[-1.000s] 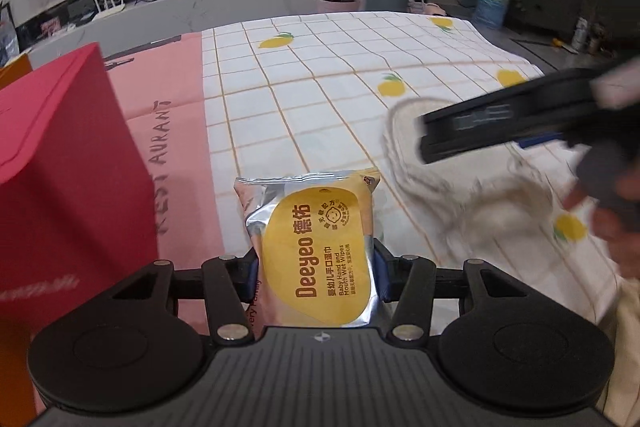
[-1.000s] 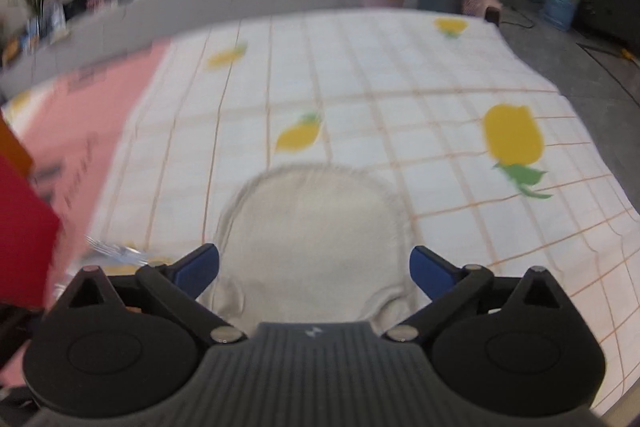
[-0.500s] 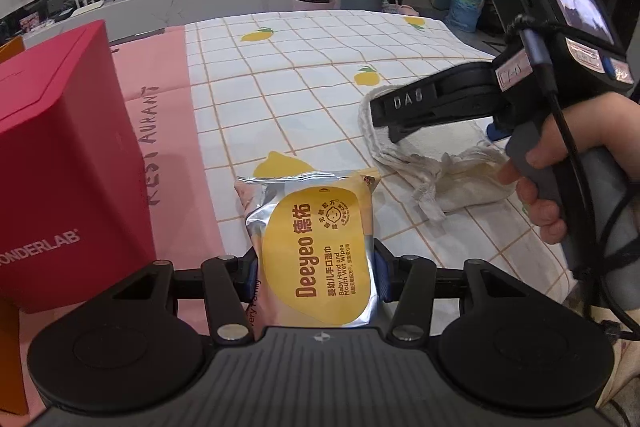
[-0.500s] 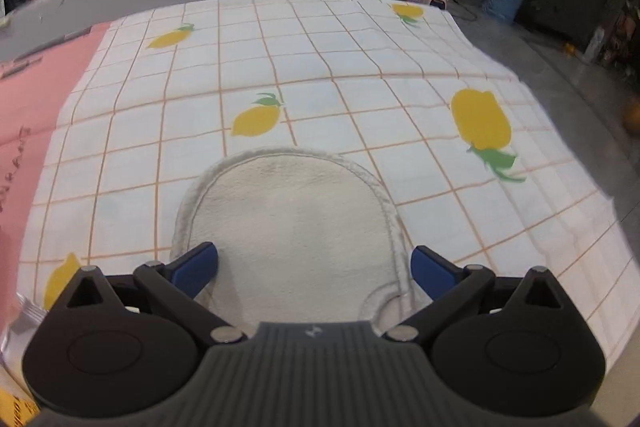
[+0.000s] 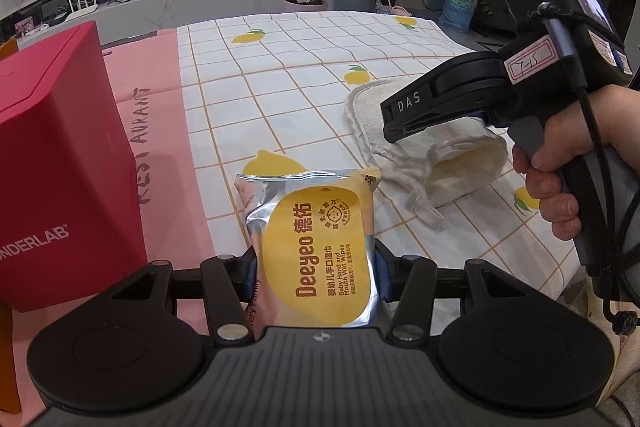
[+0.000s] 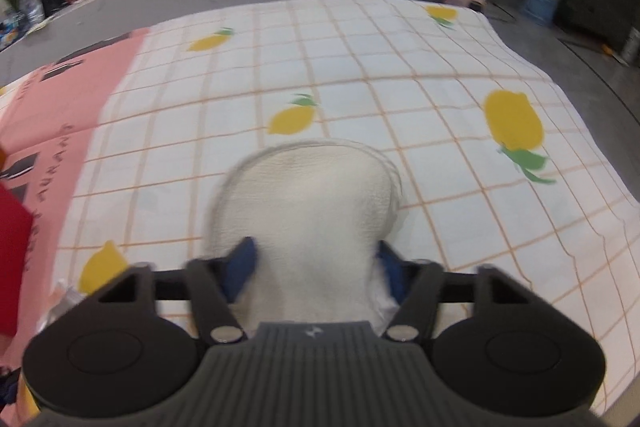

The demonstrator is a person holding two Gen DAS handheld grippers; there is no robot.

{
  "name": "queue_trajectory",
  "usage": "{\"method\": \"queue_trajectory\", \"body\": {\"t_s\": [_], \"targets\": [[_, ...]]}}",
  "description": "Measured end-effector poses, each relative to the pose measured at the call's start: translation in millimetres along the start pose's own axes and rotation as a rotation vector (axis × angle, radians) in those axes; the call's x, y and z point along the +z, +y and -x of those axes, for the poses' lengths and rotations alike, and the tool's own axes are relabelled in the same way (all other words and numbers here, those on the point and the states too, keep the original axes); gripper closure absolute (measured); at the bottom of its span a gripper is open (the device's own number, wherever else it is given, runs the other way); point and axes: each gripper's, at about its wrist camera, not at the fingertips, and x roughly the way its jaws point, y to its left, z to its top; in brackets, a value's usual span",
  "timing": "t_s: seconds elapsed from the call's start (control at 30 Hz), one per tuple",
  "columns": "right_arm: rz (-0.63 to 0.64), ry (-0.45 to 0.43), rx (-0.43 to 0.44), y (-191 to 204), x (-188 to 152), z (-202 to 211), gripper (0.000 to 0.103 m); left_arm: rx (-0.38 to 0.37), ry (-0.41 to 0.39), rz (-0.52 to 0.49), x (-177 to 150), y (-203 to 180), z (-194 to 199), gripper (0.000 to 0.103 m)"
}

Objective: Organize soft objects
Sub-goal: 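Grasp the white round pad with the right tool while the left tool holds the packet, then carry the snack packet and white pad with both tools over the orange box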

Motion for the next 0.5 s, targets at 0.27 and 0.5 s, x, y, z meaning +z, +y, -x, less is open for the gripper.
{"method": "queue_trajectory", "body": {"t_s": [0.27, 0.5], "targets": [[-0.034, -0.002, 0.040, -1.4, -3.2, 8.1, 0.090, 0.007, -0.007, -0.015, -1.7, -3.2, 1.6, 0.045], [-0.142, -0.092, 0.049, -6.2, -0.6, 37.9, 0.090, -0.016, 0.001, -0.006, 0.3, -2.6, 6.5, 0.045]]}}
